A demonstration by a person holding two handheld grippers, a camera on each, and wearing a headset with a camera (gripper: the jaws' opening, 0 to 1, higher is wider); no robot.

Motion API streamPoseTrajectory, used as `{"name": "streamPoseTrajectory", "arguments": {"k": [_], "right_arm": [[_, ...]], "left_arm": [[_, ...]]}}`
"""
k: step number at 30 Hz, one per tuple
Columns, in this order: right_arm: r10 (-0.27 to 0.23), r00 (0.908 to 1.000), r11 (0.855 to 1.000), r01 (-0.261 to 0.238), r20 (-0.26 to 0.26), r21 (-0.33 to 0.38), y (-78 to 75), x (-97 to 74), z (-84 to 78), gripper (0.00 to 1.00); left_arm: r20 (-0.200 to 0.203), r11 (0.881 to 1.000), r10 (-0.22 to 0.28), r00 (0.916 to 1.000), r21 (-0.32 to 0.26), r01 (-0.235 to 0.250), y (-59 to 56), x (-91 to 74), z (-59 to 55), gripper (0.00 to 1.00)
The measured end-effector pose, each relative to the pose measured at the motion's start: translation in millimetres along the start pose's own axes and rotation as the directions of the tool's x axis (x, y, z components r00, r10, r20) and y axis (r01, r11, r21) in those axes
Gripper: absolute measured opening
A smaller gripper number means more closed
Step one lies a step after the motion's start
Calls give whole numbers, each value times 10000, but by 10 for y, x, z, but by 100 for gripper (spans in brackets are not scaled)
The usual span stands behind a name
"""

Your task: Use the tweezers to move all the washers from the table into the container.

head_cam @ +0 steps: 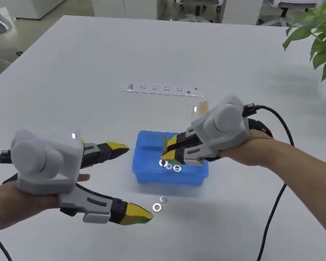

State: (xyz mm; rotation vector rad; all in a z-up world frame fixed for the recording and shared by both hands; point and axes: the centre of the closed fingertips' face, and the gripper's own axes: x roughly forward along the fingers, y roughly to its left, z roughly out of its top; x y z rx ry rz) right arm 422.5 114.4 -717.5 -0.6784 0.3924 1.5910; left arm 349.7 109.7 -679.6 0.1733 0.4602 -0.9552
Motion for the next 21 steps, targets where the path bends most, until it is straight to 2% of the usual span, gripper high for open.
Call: {"name": "streamPoseTrajectory", "arguments": {"k": [7, 12, 21], "right_arm": [[69, 9999, 9999, -68, -98, 146, -10, 78, -98, 8], [123, 9998, 9997, -119, -137, 229, -32, 126, -145, 8], [282, 9993, 9993, -275, -255, 272, -14, 183, -216, 8]], "left_arm": [[-5, 9998, 106, 9999, 196, -106, 82, 38, 16, 88], [44, 9995, 90, 9999, 309, -91, 158, 82, 54, 78], [-120, 9981, -38, 9999, 607, 46, 288, 224, 116, 65]]}}
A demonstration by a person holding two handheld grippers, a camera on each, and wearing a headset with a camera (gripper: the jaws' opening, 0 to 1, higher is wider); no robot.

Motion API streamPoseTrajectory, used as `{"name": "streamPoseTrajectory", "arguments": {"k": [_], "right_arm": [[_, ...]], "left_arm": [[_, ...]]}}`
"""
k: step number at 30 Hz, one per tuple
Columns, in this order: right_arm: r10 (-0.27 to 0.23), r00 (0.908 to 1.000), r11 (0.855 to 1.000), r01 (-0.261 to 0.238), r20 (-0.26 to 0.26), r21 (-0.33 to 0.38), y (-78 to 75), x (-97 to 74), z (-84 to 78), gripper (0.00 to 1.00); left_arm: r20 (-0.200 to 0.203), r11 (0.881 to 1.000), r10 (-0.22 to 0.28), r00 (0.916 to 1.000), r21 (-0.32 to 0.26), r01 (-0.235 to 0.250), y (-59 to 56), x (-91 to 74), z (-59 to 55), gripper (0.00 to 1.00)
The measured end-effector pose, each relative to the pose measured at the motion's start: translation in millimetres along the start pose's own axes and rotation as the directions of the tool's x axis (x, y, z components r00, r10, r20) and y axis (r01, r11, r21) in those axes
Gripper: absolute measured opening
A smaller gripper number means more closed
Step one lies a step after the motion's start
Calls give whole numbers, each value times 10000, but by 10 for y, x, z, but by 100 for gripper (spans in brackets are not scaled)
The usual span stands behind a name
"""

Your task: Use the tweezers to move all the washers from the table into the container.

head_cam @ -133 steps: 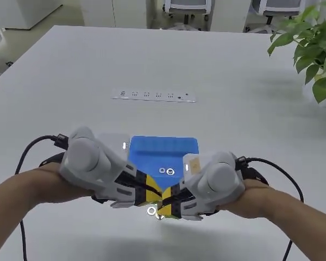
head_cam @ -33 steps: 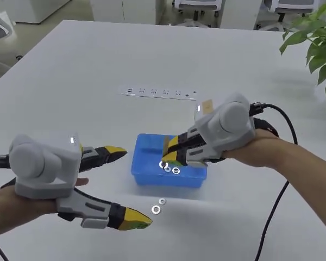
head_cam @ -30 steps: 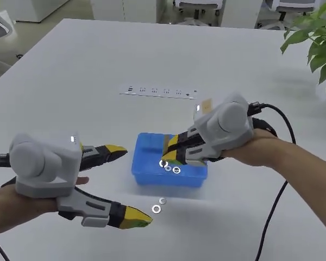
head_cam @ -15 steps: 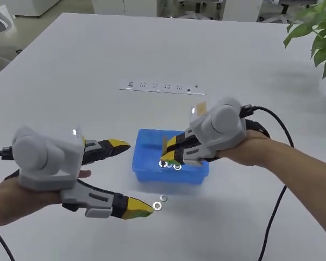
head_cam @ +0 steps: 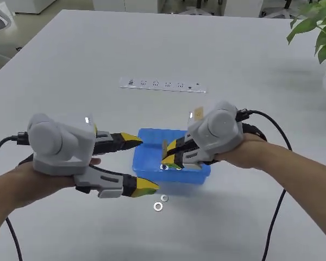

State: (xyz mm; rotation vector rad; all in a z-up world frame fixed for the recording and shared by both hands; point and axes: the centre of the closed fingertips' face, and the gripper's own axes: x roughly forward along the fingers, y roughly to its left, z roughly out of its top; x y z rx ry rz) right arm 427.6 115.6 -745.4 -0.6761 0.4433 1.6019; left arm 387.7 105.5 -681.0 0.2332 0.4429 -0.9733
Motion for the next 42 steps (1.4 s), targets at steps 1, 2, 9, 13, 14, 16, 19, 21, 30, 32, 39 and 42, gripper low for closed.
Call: {"name": "streamPoseTrajectory", "arguments": {"k": [1, 2, 9, 13, 14, 16, 19, 21, 30, 32, 39, 42], "right_arm": [[20, 10000, 10000, -20, -32, -16, 2, 4, -10, 8], [30, 10000, 10000, -30, -41, -21, 0, 8, -15, 8], [104, 9999, 9999, -104, -74, 18, -15, 24, -45, 8], [184, 9997, 9998, -185, -140, -86, -5, 39, -77, 8], [191, 9997, 9998, -192, -135, -86, -4, 39, -80, 8], [197, 9998, 9998, -198, -89, -62, -5, 39, -75, 8], [249, 9997, 9996, -249, -41, -117, -3, 39, -68, 8], [264, 9996, 9995, -265, -51, -181, -10, 37, -72, 8], [279, 9996, 9987, -281, -40, -424, 5, 32, -74, 8], [303, 9995, 9985, -304, -29, -466, 14, 32, -74, 8], [343, 9994, 9976, -347, -84, -595, 15, 32, -76, 9], [303, 9995, 9984, -307, -90, -484, 9, 28, -78, 9]], "left_arm": [[-34, 10000, -24, 10000, 45, 24, 12, 22, 5, 63], [-58, 10000, -51, 10000, 82, 52, 19, 36, 10, 62], [-119, 9992, -147, 9998, 368, 152, 94, 143, 51, 49], [-203, 9981, -143, 9997, 592, 154, 137, 205, 59, 38], [-204, 9980, -138, 9997, 617, 151, 153, 222, 65, 36], [-268, 9975, -37, 9996, 701, 55, 191, 250, 65, 31], [-429, 9962, -3, 9991, 872, 40, 227, 283, 53, 27], [-441, 9951, -56, 9990, 987, 100, 233, 300, 69, 24], [-663, 9912, -271, 9974, 1278, 355, 261, 354, 58, 11], [-639, 9909, -324, 9974, 1286, 405, 256, 356, 61, 10], [-697, 9885, -449, 9966, 1414, 544, 248, 373, 64, 7], [-707, 9876, -482, 9963, 1456, 581, 240, 379, 64, 7]]}}
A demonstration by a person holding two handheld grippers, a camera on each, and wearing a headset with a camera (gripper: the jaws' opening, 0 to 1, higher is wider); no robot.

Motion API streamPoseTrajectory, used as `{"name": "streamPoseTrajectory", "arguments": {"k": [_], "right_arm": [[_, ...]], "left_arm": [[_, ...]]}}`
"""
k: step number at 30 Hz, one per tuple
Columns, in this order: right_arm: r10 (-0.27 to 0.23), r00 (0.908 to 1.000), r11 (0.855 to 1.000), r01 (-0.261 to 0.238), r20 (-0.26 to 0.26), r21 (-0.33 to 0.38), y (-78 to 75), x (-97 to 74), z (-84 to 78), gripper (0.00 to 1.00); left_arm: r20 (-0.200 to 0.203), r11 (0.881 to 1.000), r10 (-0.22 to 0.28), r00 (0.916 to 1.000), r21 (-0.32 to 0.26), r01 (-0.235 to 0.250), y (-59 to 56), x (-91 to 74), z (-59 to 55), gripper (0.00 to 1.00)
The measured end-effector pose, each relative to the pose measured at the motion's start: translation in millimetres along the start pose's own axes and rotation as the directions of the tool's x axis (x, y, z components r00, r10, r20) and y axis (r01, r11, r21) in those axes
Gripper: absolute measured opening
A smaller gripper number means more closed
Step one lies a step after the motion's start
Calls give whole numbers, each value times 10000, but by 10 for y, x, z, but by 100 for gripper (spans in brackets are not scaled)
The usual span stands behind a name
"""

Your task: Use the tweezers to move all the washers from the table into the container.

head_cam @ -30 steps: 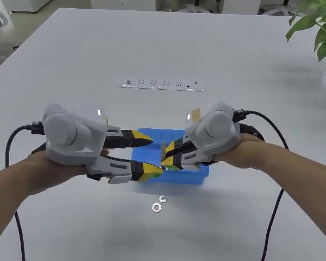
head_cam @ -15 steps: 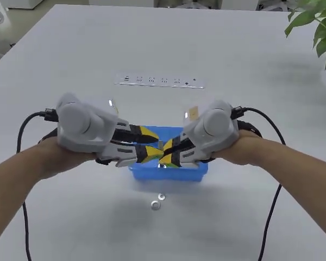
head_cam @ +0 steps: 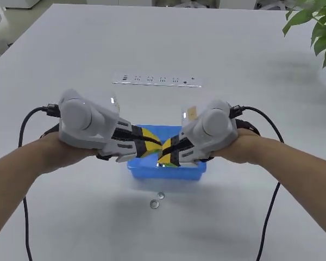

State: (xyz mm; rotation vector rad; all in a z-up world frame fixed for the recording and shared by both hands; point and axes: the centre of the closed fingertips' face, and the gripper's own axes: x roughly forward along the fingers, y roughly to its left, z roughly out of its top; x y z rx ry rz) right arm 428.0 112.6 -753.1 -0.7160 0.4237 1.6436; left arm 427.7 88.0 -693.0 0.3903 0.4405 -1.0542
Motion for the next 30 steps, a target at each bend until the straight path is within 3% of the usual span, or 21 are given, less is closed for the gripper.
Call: {"name": "streamPoseTrajectory", "arguments": {"k": [13, 24, 30], "right_arm": [[-394, 9991, 9946, 379, 136, 964, -4, -62, -3, 15], [-867, 9961, 9873, 838, 154, 1350, 12, -170, -8, 24], [-1358, 9905, 9734, 1292, 223, 1893, -10, -292, -15, 31]], "left_arm": [[-138, 9996, 238, 9996, -168, -240, 24, -30, -16, 5], [-130, 9992, 324, 9994, -246, -327, 11, -55, 12, 5], [-60, 9990, 351, 9994, -257, -353, 13, -84, 46, 5]]}}
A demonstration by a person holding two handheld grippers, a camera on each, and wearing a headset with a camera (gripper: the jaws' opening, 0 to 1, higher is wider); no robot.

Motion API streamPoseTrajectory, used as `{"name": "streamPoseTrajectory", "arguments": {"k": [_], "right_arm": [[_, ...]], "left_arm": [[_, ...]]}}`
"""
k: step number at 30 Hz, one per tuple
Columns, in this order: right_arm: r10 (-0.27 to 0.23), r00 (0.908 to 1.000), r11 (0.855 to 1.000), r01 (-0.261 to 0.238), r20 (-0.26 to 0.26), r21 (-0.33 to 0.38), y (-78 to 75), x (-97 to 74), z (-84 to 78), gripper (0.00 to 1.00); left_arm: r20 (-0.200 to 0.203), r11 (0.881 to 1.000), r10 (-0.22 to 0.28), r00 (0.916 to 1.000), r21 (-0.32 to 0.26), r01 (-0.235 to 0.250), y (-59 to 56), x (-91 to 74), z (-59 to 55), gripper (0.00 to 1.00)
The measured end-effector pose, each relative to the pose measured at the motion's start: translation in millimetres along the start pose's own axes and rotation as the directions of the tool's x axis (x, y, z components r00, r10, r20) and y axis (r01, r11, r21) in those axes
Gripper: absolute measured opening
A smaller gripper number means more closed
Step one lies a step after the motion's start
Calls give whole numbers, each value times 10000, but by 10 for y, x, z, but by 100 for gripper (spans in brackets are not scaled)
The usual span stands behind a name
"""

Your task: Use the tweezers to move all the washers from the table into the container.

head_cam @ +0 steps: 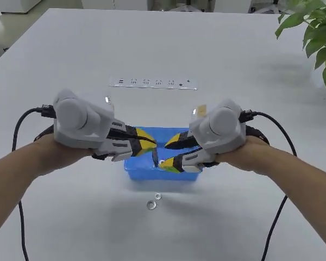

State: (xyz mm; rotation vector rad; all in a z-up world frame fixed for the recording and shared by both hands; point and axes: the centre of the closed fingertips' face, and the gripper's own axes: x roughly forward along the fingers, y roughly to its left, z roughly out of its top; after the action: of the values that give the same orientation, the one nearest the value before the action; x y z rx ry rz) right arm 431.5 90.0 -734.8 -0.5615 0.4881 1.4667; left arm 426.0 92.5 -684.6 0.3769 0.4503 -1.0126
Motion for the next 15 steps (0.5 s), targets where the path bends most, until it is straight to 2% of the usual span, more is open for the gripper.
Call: {"name": "streamPoseTrajectory", "arguments": {"k": [15], "right_arm": [[-1122, 9936, 9921, 1113, 127, 579, -33, -277, -43, 45]], "left_arm": [[41, 9999, 159, 9999, 15, -159, 5, -95, 101, 5]]}}
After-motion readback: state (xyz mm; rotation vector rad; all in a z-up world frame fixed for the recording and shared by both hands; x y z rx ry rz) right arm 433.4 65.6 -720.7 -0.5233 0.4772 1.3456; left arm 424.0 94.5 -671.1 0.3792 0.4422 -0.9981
